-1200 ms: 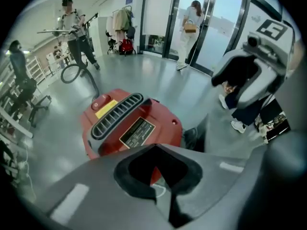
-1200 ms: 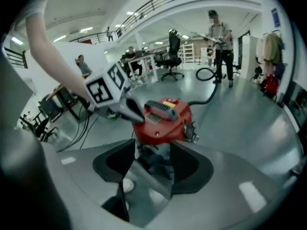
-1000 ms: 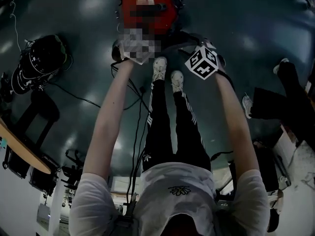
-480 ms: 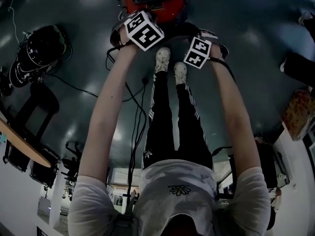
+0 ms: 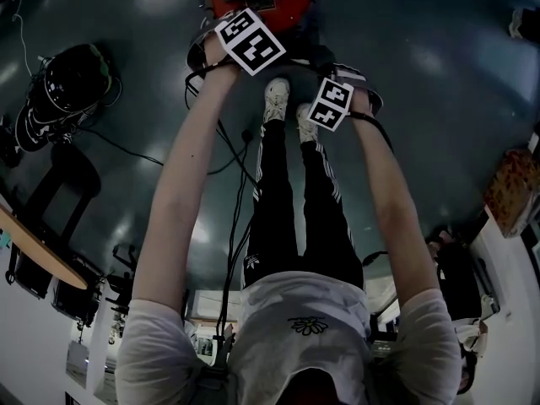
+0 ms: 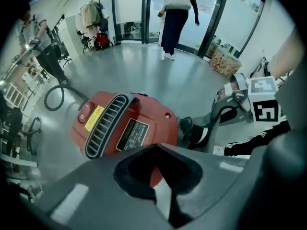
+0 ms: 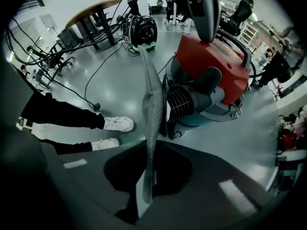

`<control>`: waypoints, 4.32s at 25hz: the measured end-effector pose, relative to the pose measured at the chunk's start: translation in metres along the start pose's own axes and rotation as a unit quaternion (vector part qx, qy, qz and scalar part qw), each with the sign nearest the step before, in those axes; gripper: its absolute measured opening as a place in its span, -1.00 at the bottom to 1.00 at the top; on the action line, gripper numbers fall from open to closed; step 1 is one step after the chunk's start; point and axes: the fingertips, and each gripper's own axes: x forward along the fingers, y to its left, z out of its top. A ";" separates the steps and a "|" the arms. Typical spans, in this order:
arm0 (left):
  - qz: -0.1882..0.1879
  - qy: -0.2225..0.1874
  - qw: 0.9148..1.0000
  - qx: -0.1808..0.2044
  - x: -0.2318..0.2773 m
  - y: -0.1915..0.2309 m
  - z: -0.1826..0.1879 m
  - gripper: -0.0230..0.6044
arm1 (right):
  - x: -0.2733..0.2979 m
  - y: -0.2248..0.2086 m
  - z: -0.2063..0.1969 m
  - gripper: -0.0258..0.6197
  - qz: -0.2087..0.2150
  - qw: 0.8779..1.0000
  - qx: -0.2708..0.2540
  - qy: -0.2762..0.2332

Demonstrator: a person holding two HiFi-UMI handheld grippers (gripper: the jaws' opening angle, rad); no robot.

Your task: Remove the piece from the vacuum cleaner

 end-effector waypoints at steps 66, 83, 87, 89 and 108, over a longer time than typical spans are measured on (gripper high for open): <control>0.418 -0.622 0.646 -0.146 -0.622 -0.227 0.102 -0.93 | -0.664 0.027 0.023 -0.80 -0.295 0.703 0.256 -0.594; 0.401 -0.617 0.658 -0.157 -0.605 -0.214 0.115 -0.93 | -0.669 0.024 0.013 -0.80 -0.327 0.710 0.230 -0.580; 0.404 -0.616 0.656 -0.167 -0.604 -0.211 0.106 -0.93 | -0.664 0.028 0.020 -0.80 -0.323 0.716 0.222 -0.577; 0.402 -0.616 0.656 -0.169 -0.602 -0.213 0.105 -0.93 | -0.664 0.031 0.019 -0.80 -0.324 0.717 0.219 -0.577; 0.394 -0.614 0.662 -0.172 -0.592 -0.224 0.098 -0.93 | -0.656 0.045 0.014 -0.80 -0.335 0.725 0.210 -0.564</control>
